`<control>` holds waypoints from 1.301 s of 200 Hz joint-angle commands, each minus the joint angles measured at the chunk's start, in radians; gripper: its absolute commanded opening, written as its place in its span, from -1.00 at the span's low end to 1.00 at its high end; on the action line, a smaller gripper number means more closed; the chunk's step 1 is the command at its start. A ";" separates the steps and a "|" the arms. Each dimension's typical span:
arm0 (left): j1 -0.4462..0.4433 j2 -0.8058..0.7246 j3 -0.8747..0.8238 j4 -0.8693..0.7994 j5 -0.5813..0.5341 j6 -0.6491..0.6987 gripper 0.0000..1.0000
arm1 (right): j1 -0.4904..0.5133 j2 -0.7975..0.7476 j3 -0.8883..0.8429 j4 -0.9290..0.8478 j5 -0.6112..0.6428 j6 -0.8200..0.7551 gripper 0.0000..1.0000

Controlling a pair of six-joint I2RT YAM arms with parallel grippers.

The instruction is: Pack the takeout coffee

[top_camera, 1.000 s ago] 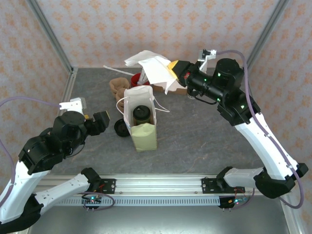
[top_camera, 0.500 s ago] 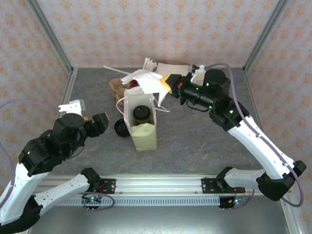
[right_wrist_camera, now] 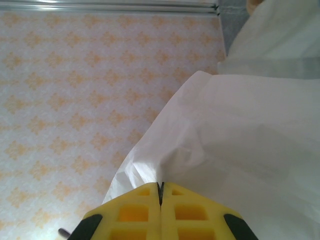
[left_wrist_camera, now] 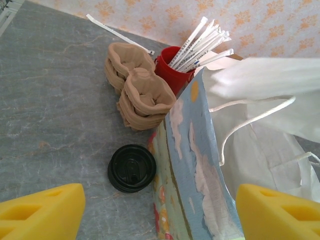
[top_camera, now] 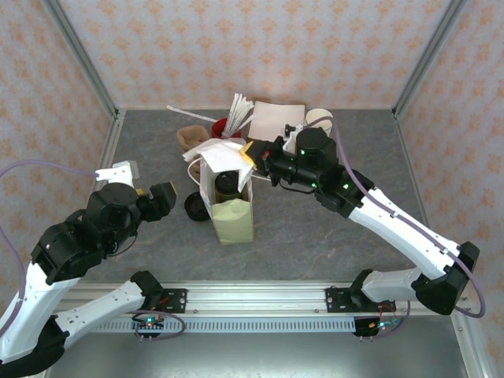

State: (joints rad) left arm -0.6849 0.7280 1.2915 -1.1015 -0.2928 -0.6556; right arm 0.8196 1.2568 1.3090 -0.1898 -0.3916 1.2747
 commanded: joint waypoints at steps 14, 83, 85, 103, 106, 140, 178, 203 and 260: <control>0.008 0.000 -0.017 0.027 -0.015 -0.010 0.59 | 0.014 0.051 -0.010 0.027 0.010 0.002 -1.00; 0.008 0.014 -0.017 0.042 -0.005 -0.006 0.59 | 0.078 0.096 0.048 -0.147 0.177 -0.150 -1.00; 0.008 0.014 -0.018 0.042 -0.005 -0.006 0.59 | 0.078 0.098 0.048 -0.149 0.180 -0.153 -1.00; 0.008 0.014 -0.020 0.042 -0.005 -0.006 0.59 | 0.084 0.108 0.054 -0.178 0.206 -0.183 -1.00; 0.008 0.014 -0.021 0.042 -0.005 -0.006 0.59 | 0.086 0.110 0.056 -0.182 0.209 -0.191 -0.97; 0.008 0.015 -0.027 0.042 -0.003 -0.006 0.60 | 0.121 0.126 0.102 -0.259 0.291 -0.272 -0.52; 0.008 0.015 -0.032 0.044 -0.003 -0.006 0.60 | 0.151 0.140 0.182 -0.329 0.351 -0.369 -0.14; 0.008 0.013 -0.034 0.040 -0.005 -0.005 0.60 | 0.154 0.135 0.233 -0.386 0.407 -0.426 -0.12; 0.008 -0.001 -0.043 0.034 -0.016 -0.005 0.61 | 0.165 0.144 0.295 -0.405 0.411 -0.533 -0.18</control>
State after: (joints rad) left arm -0.6849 0.7391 1.2655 -1.0801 -0.2920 -0.6552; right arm 0.9707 1.3945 1.5440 -0.5617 -0.0090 0.8379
